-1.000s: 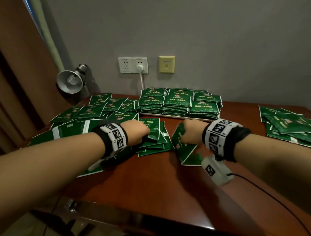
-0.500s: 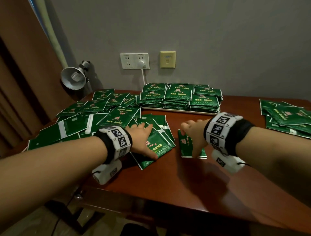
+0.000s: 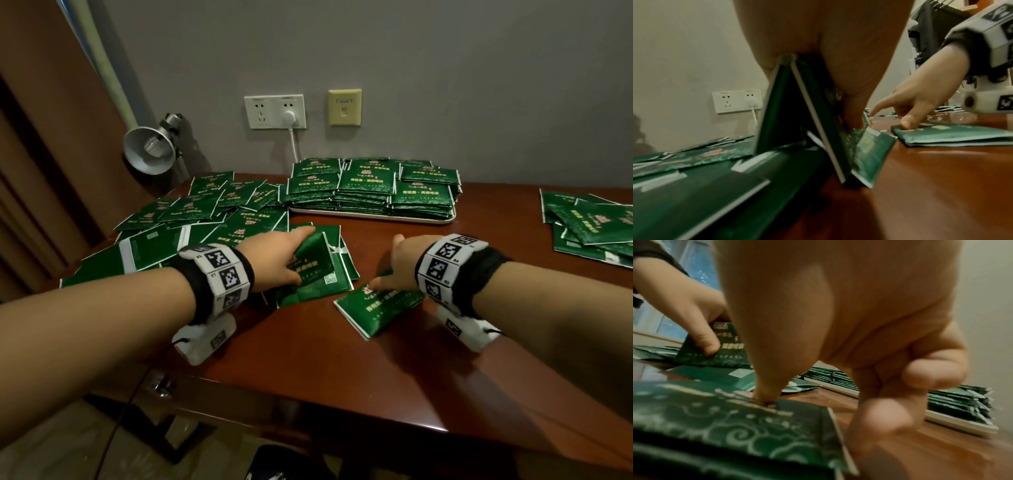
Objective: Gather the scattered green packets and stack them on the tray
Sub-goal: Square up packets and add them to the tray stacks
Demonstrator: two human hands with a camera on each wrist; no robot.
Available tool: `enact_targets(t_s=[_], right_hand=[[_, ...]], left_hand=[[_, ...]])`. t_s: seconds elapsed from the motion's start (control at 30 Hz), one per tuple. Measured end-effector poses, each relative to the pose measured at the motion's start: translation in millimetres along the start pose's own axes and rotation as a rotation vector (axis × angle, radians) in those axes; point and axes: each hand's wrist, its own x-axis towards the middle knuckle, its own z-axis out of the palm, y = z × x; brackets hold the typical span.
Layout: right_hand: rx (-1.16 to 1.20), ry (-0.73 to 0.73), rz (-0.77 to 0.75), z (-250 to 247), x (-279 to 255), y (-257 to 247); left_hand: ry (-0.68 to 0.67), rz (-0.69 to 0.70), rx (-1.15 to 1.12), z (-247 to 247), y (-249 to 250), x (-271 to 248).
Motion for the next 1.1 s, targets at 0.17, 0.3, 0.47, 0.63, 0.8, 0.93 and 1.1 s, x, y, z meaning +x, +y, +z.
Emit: enact_targets(t_s=[0.17, 0.3, 0.47, 0.63, 0.8, 0.93, 1.1], right_hand=[[-0.078, 0.028, -0.062, 0, -2, -1], [-0.056, 0.092, -0.315, 1, 0, 4], [-0.11, 0.005, -0.518, 1, -8, -1], [-0.159, 0.003, -0.432, 7, -9, 8], [-0.093, -0.019, -0.351, 7, -12, 12], [-0.078, -0.014, -0.369, 6, -14, 8], [-0.072, -0.07, -0.325, 8, -16, 21]], left_hand=[[0.048, -0.007, -0.036, -13, -4, -3], [0.098, -0.051, -0.288, -35, -7, 1], [-0.1, -0.045, -0.28, -36, 1, 13], [-0.139, -0.037, -0.015, 4, 19, 15], [-0.185, -0.049, 0.149, 20, 35, 12], [-0.158, -0.039, 0.127, 22, 40, 9], [-0.165, -0.024, 0.111, 24, 35, 7]])
